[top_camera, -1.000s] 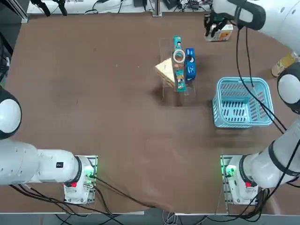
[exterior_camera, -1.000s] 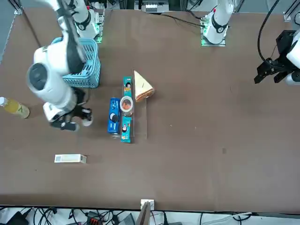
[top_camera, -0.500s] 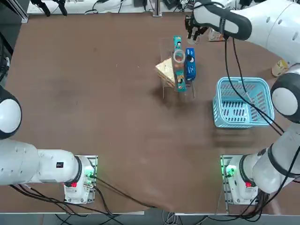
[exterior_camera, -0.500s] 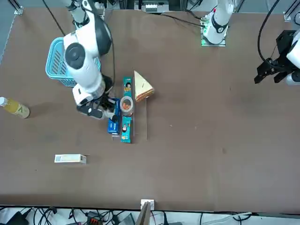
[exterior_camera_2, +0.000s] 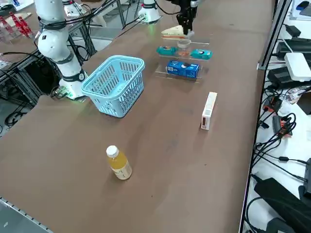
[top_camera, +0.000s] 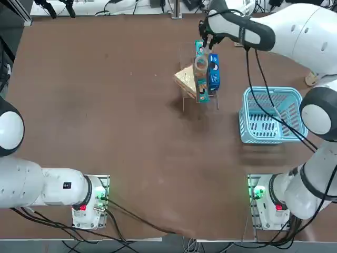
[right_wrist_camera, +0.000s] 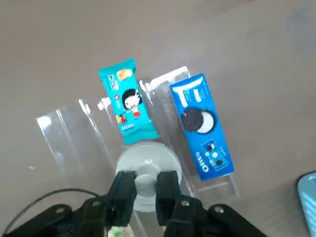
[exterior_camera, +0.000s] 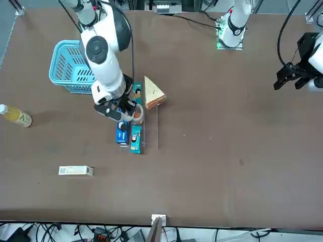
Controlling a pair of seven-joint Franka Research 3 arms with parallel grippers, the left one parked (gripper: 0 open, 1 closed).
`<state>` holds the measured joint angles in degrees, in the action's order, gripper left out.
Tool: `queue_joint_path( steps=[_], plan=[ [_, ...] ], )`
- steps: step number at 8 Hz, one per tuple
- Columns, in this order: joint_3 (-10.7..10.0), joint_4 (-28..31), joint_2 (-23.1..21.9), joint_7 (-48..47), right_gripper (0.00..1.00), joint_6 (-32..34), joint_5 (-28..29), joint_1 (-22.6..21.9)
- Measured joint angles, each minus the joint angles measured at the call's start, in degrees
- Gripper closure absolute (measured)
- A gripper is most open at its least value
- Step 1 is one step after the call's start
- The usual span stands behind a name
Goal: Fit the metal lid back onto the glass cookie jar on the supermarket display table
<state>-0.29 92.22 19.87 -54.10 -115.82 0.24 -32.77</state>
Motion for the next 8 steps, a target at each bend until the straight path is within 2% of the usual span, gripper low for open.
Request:
queue_joint_path(
  steps=[8],
  plan=[
    [0.0, 0.2, 3.6, -4.5, 0.74, 0.4, 0.0, -3.5]
  ],
)
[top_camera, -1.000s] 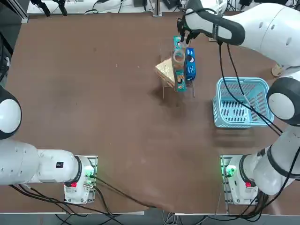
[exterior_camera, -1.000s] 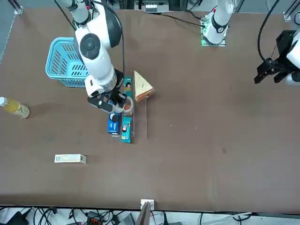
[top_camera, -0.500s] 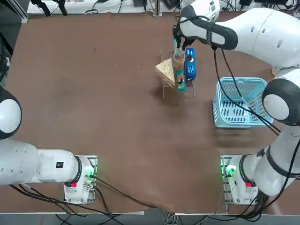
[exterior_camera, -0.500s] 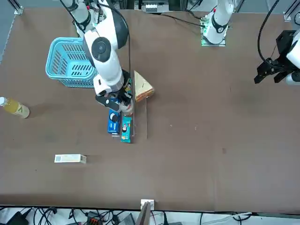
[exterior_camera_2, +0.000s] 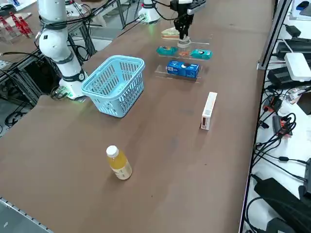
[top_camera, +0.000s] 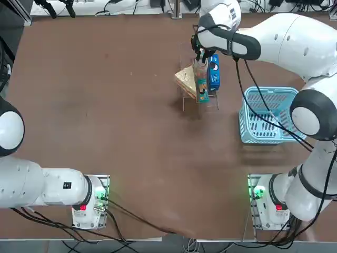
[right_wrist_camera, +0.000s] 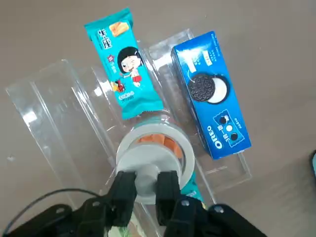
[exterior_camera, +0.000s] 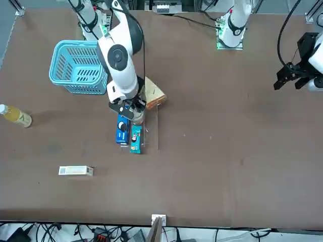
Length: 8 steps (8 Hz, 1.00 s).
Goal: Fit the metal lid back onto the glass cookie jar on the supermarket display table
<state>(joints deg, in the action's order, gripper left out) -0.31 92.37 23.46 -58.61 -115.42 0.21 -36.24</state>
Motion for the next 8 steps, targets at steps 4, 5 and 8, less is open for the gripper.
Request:
queue_joint_path(
  steps=[4, 5, 8],
  plan=[
    [-0.5, 0.1, 0.0, 0.0, 0.74, 0.1, 0.0, 0.0],
    [-0.6, 0.1, 0.0, 0.0, 0.74, 0.1, 0.0, 0.0],
    [-0.6, 0.3, 0.0, 0.0, 0.74, 0.1, 0.0, 0.0]
  ],
)
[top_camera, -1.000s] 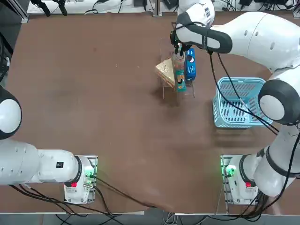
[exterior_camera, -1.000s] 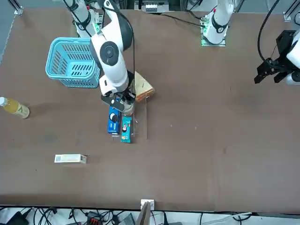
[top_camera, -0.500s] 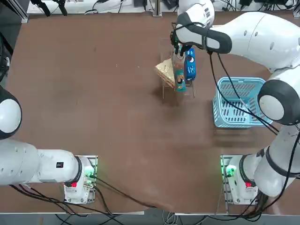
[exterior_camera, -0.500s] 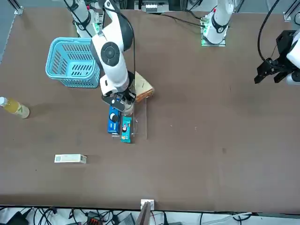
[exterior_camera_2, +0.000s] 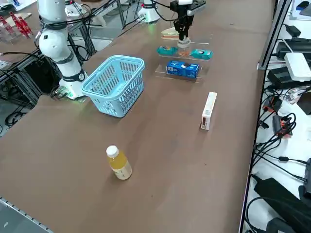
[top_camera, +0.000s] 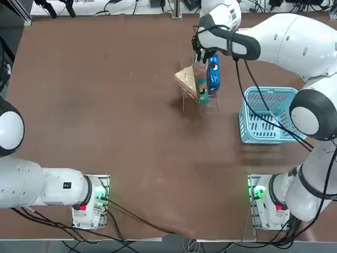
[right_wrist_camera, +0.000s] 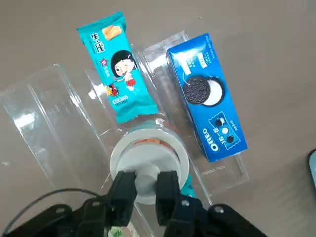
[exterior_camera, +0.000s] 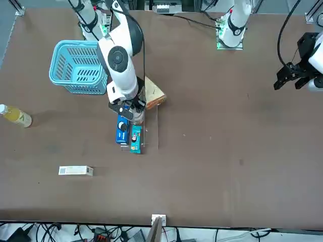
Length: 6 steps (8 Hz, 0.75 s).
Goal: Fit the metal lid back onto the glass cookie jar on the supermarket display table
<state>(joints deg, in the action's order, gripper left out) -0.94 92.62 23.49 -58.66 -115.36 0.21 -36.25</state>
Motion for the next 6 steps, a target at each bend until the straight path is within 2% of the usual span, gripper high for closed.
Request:
queue_joint_path(
  steps=[6],
  plan=[
    [0.0, 0.8, 0.1, 0.0, 0.74, -0.9, 0.0, -0.1]
  ],
)
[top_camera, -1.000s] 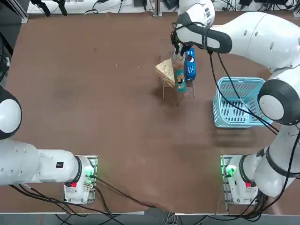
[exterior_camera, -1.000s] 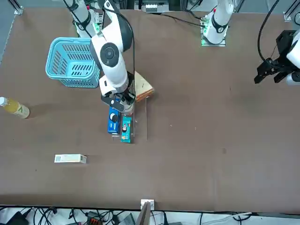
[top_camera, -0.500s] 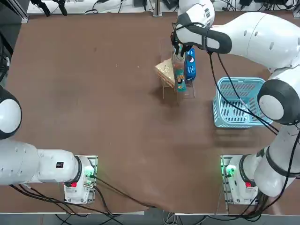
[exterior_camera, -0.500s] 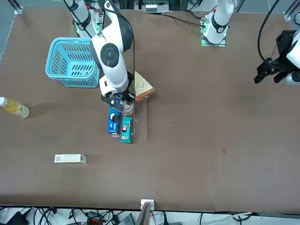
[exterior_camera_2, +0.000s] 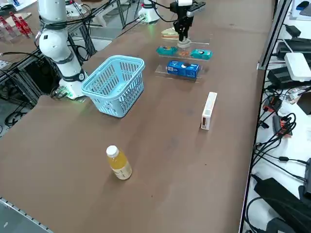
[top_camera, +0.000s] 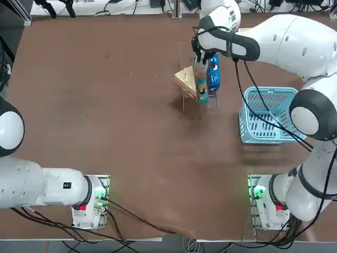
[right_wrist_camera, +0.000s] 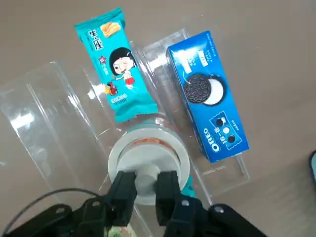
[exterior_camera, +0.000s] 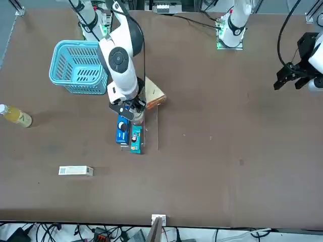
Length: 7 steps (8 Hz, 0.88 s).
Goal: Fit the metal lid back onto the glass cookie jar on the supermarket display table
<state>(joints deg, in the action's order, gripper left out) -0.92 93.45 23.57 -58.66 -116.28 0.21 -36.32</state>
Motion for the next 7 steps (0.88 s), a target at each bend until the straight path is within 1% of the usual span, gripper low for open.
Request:
queue_joint_path(
  steps=[7],
  plan=[
    [0.0, 0.6, 0.0, 0.0, 0.74, -0.9, -0.1, 0.0]
  ],
)
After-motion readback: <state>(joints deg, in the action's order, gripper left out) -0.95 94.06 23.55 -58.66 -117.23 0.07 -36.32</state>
